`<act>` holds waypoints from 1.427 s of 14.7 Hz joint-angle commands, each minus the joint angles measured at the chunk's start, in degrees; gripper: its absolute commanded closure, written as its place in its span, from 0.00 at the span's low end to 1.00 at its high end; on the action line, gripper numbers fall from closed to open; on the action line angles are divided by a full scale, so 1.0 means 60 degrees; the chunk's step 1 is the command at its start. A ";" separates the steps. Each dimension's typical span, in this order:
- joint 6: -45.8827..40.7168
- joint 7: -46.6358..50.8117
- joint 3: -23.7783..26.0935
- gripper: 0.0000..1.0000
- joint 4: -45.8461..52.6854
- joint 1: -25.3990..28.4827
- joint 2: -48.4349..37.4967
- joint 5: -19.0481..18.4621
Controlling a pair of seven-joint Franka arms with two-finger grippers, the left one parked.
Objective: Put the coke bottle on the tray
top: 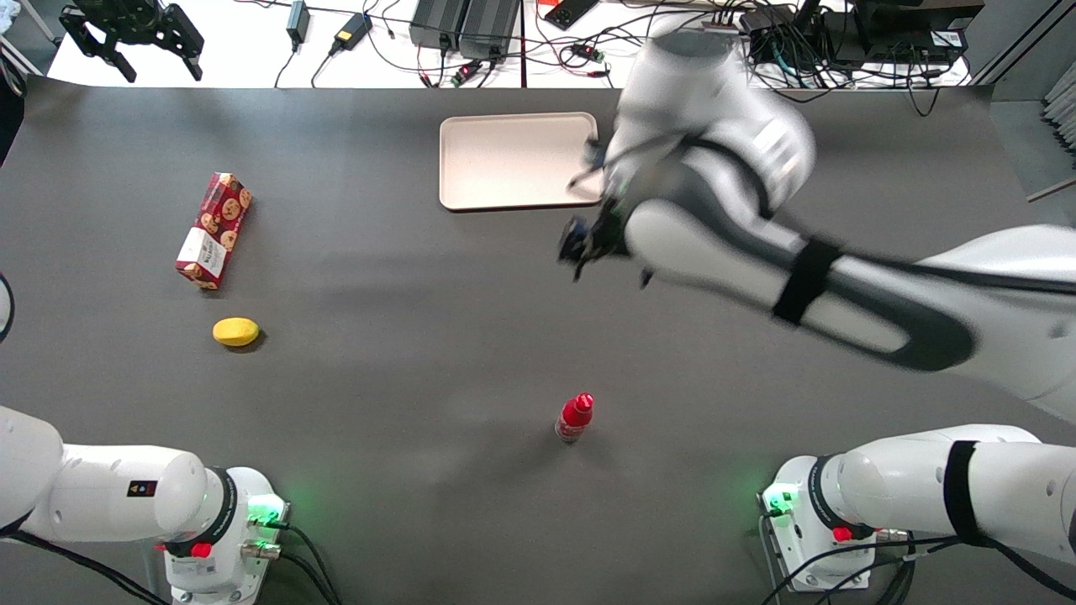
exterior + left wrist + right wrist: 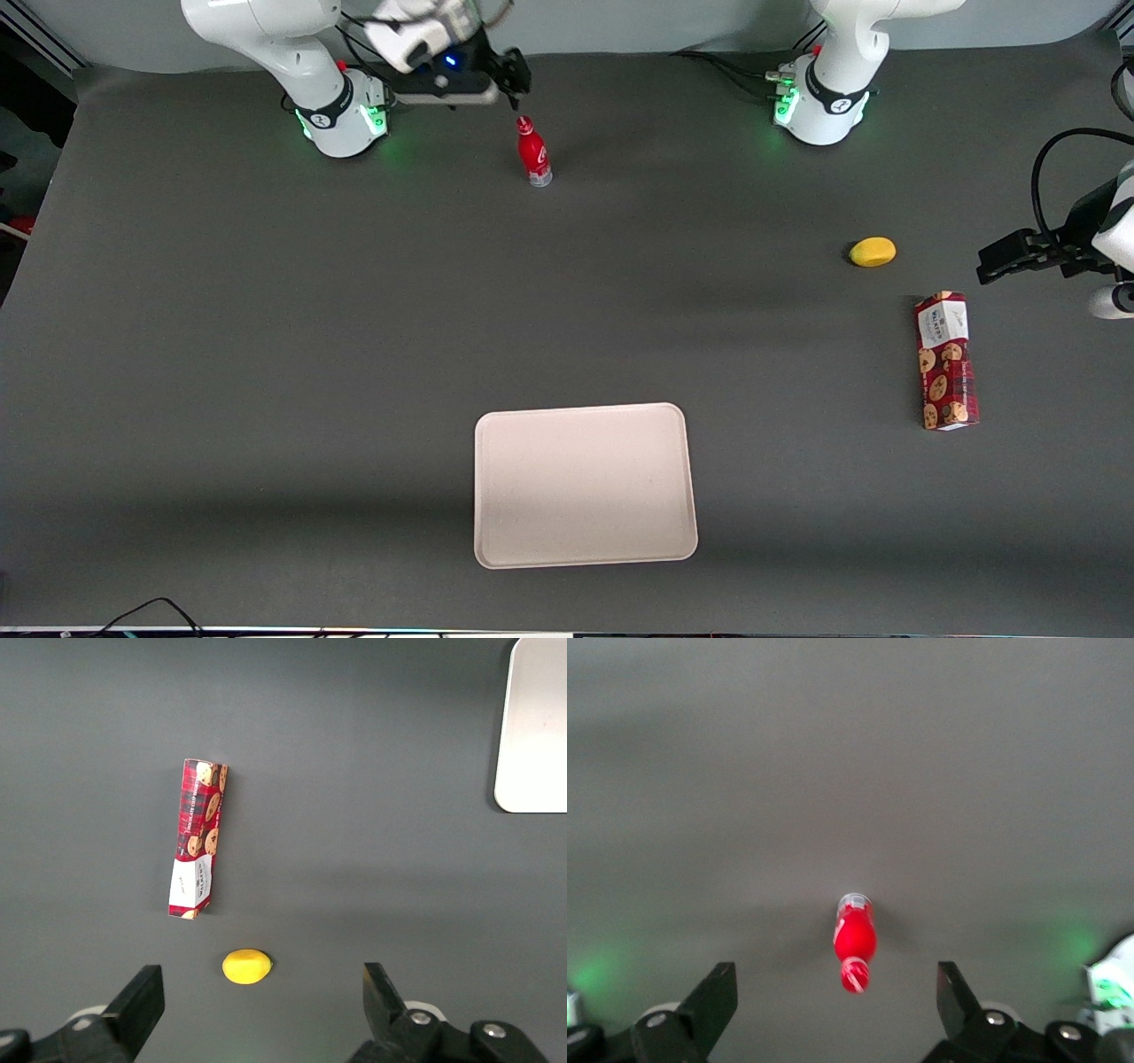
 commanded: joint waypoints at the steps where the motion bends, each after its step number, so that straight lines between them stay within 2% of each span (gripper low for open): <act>1: 0.1809 0.0713 0.0840 0.00 -0.1153 -0.0037 0.0338 0.0219; 9: 0.4230 0.1958 0.2424 0.00 -0.3088 -0.0023 0.0500 0.0219; 16: 0.4540 0.2442 0.2733 0.02 -0.3368 -0.0023 0.0515 0.0234; 21: 0.4555 0.2663 0.3027 0.16 -0.3383 -0.0023 0.0471 0.0234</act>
